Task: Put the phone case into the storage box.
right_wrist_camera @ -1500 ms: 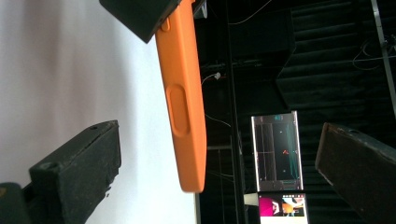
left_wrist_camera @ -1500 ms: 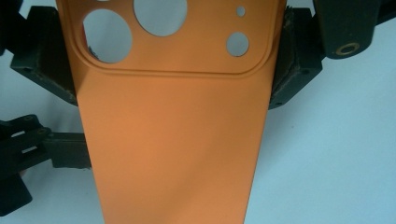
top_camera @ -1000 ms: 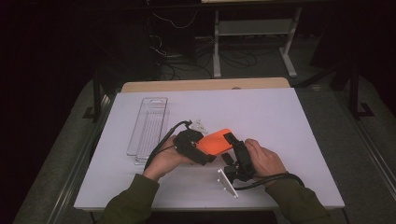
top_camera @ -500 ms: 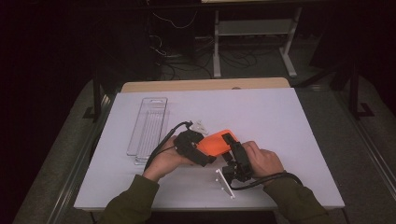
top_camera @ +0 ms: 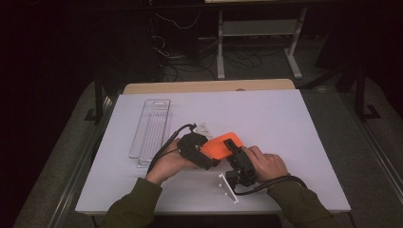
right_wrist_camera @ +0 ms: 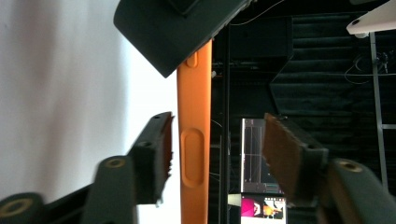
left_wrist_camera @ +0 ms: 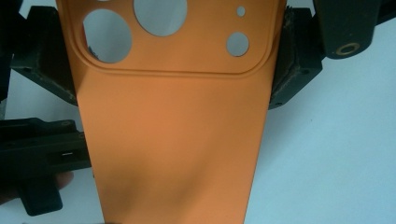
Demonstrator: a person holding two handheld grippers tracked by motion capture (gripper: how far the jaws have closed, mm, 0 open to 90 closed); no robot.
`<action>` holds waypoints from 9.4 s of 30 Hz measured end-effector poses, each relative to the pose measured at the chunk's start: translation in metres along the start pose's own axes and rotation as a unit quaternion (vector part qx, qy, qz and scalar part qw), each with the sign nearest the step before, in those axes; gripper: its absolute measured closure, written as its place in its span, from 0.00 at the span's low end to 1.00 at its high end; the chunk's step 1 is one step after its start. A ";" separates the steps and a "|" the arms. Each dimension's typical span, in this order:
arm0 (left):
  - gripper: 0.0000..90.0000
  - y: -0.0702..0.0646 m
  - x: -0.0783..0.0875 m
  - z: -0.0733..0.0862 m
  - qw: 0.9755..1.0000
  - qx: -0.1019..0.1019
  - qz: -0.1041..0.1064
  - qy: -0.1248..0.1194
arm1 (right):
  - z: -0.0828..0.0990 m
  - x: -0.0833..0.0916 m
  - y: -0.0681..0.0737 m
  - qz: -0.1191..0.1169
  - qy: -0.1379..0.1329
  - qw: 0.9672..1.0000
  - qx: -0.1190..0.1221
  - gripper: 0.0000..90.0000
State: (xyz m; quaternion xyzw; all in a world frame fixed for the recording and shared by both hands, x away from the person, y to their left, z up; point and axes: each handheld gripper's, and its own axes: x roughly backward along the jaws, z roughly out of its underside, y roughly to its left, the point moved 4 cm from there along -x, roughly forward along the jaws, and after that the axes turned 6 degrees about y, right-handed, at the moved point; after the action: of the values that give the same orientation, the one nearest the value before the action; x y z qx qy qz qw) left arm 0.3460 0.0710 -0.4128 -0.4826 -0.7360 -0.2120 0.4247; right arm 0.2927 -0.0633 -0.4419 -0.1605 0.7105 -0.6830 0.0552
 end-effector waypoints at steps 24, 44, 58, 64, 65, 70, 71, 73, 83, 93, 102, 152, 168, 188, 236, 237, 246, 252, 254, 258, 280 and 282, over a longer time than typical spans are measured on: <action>0.17 0.002 0.005 0.002 1.000 0.012 0.001 -0.004 | -0.001 -0.001 0.001 -0.032 -0.011 0.999 -0.002 0.82; 0.17 -0.001 0.009 0.000 0.999 0.021 0.021 -0.025 | -0.003 0.004 -0.004 -0.019 -0.008 1.000 -0.010 0.92; 0.16 0.000 0.010 0.001 0.998 0.036 0.038 -0.032 | -0.003 0.005 -0.006 -0.013 -0.014 1.000 -0.017 0.92; 0.15 0.000 0.010 0.000 0.998 0.029 0.039 -0.040 | -0.003 0.005 -0.006 -0.013 -0.015 1.000 -0.014 0.92; 0.15 -0.001 0.011 0.000 0.998 0.033 0.041 -0.042 | -0.004 0.005 -0.005 -0.012 -0.015 1.000 -0.011 0.92; 0.11 -0.001 0.014 0.000 0.997 0.034 0.047 -0.045 | -0.004 0.004 -0.004 -0.015 -0.011 1.000 -0.010 0.92; 0.10 -0.001 0.014 0.000 0.997 0.035 0.048 -0.046 | -0.004 0.004 -0.004 -0.016 -0.009 1.000 -0.009 0.92; 0.07 -0.001 0.015 0.000 0.997 0.035 0.048 -0.043 | -0.003 0.003 -0.003 -0.023 -0.004 1.000 -0.004 0.91; 0.00 0.003 0.018 0.003 0.998 0.027 0.050 -0.036 | 0.004 -0.003 0.000 -0.036 0.013 0.999 -0.008 0.91; 0.00 0.014 0.029 0.008 0.998 0.030 0.040 -0.039 | 0.014 -0.008 -0.001 -0.048 0.033 0.998 -0.021 0.91; 0.00 0.022 0.033 0.014 0.998 0.037 0.031 -0.038 | 0.023 -0.011 -0.004 -0.055 0.045 0.997 -0.031 0.91; 0.01 0.031 0.033 0.018 0.999 0.033 -0.007 -0.036 | 0.048 -0.021 -0.019 -0.156 0.078 0.937 -0.304 0.91; 0.01 0.028 0.031 0.016 0.999 0.022 -0.011 -0.048 | 0.055 -0.025 -0.023 -0.185 0.092 0.908 -0.365 0.91; 0.01 0.031 0.036 0.016 0.998 0.025 -0.019 -0.061 | 0.070 -0.031 -0.028 -0.239 0.085 0.814 -0.523 0.91; 0.00 0.039 0.040 -0.025 0.978 0.098 -0.034 -0.180 | 0.061 -0.039 -0.029 -0.227 0.063 0.723 -0.649 0.90; 0.00 0.040 0.040 -0.026 0.978 0.099 -0.035 -0.182 | 0.061 -0.039 -0.029 -0.226 0.063 0.722 -0.651 0.90; 0.00 0.037 0.027 -0.038 0.974 0.114 -0.026 -0.194 | 0.058 -0.039 -0.027 -0.229 0.061 0.727 -0.645 0.90; 0.00 0.037 0.023 -0.044 0.972 0.115 -0.028 -0.201 | 0.056 -0.039 -0.026 -0.229 0.061 0.732 -0.639 0.91; 0.00 0.036 0.022 -0.046 0.971 0.120 -0.028 -0.205 | 0.055 -0.039 -0.026 -0.231 0.063 0.729 -0.641 0.91; 0.00 0.037 0.020 -0.049 0.969 0.127 -0.032 -0.210 | 0.054 -0.039 -0.025 -0.234 0.064 0.729 -0.641 0.91; 0.00 0.034 0.004 -0.068 0.964 0.133 -0.023 -0.228 | 0.049 -0.038 -0.025 -0.240 0.058 0.726 -0.642 0.91; 0.00 0.034 0.003 -0.070 0.963 0.137 -0.021 -0.230 | 0.049 -0.037 -0.025 -0.240 0.057 0.725 -0.643 0.91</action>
State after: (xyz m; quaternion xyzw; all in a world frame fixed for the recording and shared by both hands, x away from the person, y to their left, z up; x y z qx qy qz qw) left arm 0.4049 0.0373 -0.3757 -0.4405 -0.8458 -0.0010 0.3011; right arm 0.3464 -0.0989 -0.4256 -0.2837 0.9188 -0.0613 -0.2676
